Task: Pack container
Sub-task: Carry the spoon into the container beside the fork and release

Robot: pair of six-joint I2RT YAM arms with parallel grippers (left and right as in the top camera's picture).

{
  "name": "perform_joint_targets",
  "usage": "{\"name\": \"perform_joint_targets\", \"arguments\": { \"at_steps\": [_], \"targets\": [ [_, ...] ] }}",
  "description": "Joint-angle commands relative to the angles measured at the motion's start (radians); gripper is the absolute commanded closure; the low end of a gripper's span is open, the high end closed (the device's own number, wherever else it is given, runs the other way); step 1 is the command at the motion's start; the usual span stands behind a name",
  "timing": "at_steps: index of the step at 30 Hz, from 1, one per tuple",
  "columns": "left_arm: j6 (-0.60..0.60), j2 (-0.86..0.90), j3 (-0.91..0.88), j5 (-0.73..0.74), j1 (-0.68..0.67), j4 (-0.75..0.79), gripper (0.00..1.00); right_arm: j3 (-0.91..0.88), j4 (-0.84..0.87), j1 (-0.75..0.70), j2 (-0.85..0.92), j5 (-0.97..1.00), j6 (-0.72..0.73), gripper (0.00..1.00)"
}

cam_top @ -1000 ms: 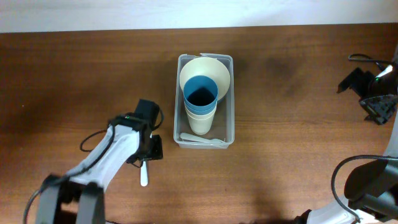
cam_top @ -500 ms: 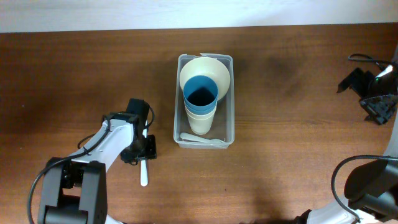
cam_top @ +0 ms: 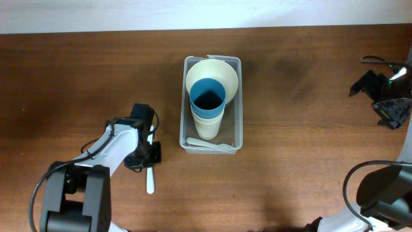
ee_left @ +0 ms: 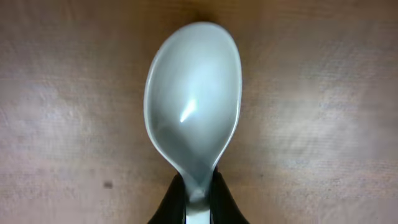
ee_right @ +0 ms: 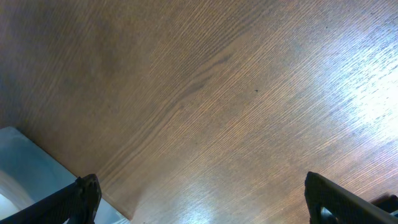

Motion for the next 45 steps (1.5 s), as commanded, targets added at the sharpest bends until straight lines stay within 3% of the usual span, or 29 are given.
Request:
{"name": "perform_joint_targets", "arguments": {
  "at_steps": [1,8,12,20,25,30,34,45],
  "targets": [
    [0.016,-0.047,0.051,0.014,0.002,-0.064,0.98,0.014,0.000,-0.003,-0.022,0.005,-0.006,0.01],
    [0.086,-0.261,0.288,0.016,0.000,-0.233,0.99,0.014,0.000,-0.003,-0.022,0.005,-0.006,0.01],
    [0.188,-0.376,0.389,0.016,-0.044,-0.273,0.98,0.014,0.000,-0.003,-0.022,0.005,-0.006,0.01],
    [0.552,-0.500,0.406,0.015,-0.296,-0.274,0.99,0.014,0.000,-0.003,-0.022,0.005,-0.006,0.01],
    [0.763,-0.483,0.406,0.024,-0.489,-0.325,0.99,0.014,0.000,-0.003,-0.022,0.005,-0.006,0.01],
    [1.054,-0.446,0.406,0.052,-0.672,-0.332,0.99,0.014,0.000,-0.003,-0.022,0.005,-0.006,0.01],
    [1.245,-0.380,0.406,0.047,-0.744,-0.311,0.99,0.014,0.000,-0.003,-0.022,0.005,-0.006,0.01],
    [1.271,-0.130,0.406,-0.231,-0.738,-0.128,0.99,0.014,0.000,-0.003,-0.022,0.005,-0.006,0.01]
  ]
}}
